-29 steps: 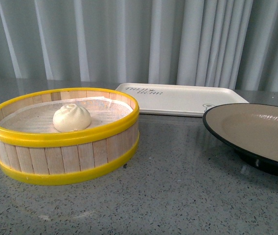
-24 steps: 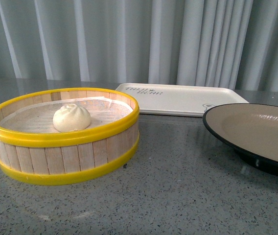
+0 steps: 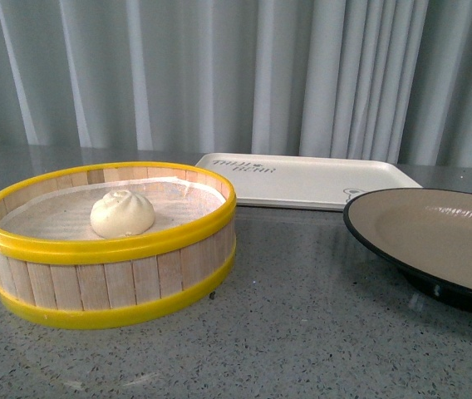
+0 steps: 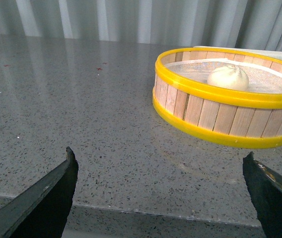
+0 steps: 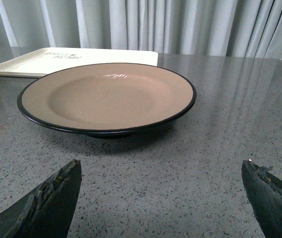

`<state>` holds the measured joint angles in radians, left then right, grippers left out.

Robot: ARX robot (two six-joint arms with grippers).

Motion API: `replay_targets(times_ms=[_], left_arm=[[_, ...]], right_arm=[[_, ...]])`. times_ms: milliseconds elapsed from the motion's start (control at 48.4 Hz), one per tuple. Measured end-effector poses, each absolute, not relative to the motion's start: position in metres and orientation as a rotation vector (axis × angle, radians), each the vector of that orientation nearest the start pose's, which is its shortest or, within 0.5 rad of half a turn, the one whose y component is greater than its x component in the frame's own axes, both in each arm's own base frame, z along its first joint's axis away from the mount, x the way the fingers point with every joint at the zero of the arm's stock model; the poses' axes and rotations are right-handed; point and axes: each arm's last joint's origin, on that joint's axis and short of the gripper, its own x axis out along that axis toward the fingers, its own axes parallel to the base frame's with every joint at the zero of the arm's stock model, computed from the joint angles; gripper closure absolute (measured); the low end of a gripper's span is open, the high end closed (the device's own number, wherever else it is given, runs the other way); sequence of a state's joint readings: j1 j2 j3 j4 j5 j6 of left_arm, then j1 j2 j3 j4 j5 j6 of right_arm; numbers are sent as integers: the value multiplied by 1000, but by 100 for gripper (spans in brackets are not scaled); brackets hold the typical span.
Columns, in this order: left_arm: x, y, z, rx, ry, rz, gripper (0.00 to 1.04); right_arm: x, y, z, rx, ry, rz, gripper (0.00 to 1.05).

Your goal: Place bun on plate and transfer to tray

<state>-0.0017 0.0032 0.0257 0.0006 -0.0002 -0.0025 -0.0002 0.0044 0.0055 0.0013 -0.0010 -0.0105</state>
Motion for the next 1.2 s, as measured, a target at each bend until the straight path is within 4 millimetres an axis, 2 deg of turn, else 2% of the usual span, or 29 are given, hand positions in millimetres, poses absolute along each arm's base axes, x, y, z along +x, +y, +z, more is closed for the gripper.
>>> replay_targets(times_ms=[992,1074,1198], left_arm=[[96,0,172,-8,-21,3,7],[101,4,167,-182,74,150,7],[109,16,172,-396,59,151,7]], right_arm=[[98,0,165,-10,-2,1,8],[98,0,165,-10,-2,0,8],[98,0,165,-10,-3,1,8]])
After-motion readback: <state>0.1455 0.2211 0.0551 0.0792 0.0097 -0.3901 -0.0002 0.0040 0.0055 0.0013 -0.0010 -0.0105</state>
